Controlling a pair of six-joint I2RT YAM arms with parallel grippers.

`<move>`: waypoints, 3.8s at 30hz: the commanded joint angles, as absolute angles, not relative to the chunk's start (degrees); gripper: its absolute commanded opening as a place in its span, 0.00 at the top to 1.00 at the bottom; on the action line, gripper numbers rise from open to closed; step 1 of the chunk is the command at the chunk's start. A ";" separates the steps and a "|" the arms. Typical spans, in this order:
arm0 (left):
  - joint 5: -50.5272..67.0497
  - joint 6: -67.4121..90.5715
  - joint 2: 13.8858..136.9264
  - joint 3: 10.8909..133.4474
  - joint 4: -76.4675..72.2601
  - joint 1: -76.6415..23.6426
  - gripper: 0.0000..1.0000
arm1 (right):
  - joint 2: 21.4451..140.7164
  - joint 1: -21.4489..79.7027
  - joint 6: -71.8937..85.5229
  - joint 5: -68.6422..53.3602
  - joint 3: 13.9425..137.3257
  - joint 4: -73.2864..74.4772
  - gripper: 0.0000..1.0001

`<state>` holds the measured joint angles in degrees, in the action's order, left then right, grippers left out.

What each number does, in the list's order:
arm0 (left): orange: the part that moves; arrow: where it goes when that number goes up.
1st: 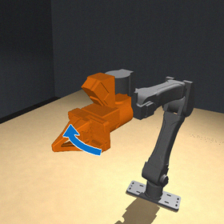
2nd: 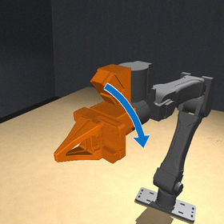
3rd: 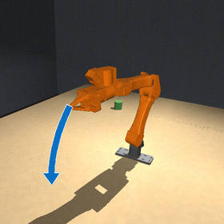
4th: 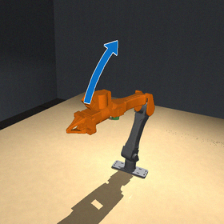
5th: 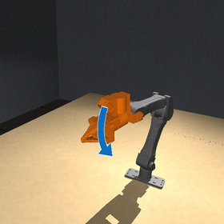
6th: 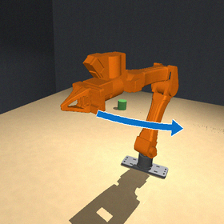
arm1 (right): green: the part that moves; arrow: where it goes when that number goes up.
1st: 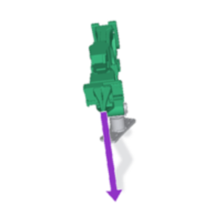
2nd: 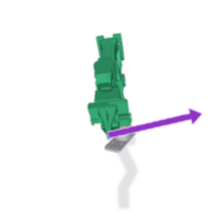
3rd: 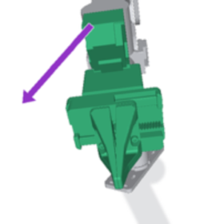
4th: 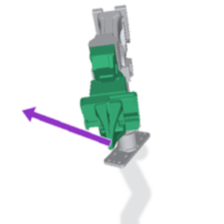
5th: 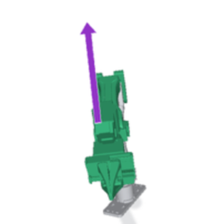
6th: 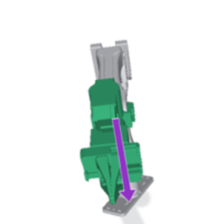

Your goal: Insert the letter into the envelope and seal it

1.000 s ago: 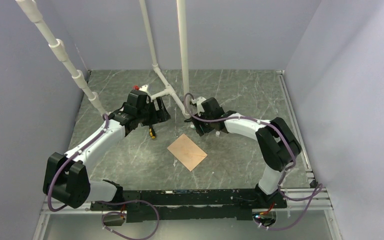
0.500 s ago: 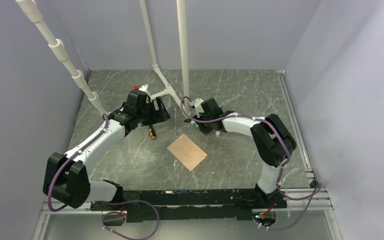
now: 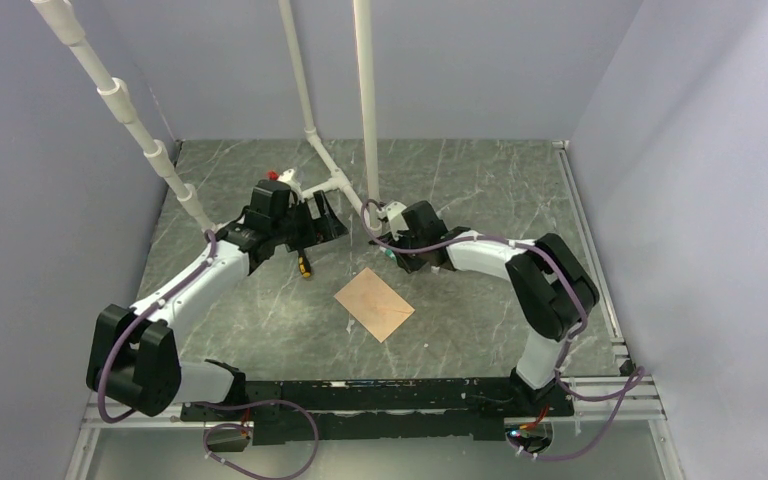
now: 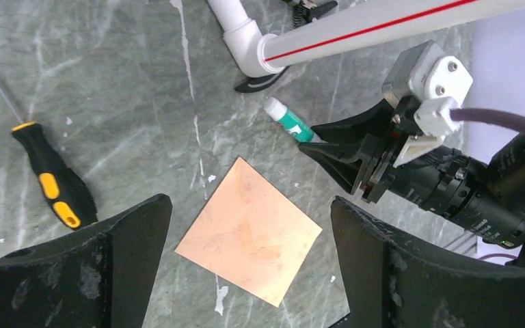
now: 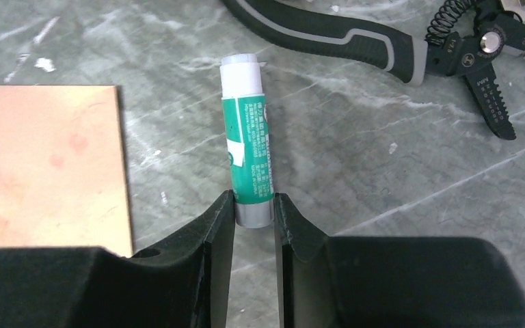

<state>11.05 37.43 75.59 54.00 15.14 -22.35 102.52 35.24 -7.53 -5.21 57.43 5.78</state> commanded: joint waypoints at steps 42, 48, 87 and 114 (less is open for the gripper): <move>36.42 51.86 67.73 45.73 -29.32 -22.15 0.52 | 72.94 40.25 31.45 -21.74 55.13 -21.87 0.84; 38.87 54.27 68.19 45.82 -33.48 -22.15 0.62 | 73.53 40.27 34.21 -23.10 54.22 -25.91 0.84; 43.49 67.70 65.65 59.16 -46.02 -22.15 0.98 | 73.74 40.30 68.28 -24.55 52.71 -61.20 0.63; 18.54 39.63 60.45 65.39 -1.92 -22.15 0.98 | 77.81 50.88 -13.86 7.57 70.83 -8.59 1.00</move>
<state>23.77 49.39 61.84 61.39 -7.92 -22.00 76.07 50.17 0.71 -3.03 68.16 -13.65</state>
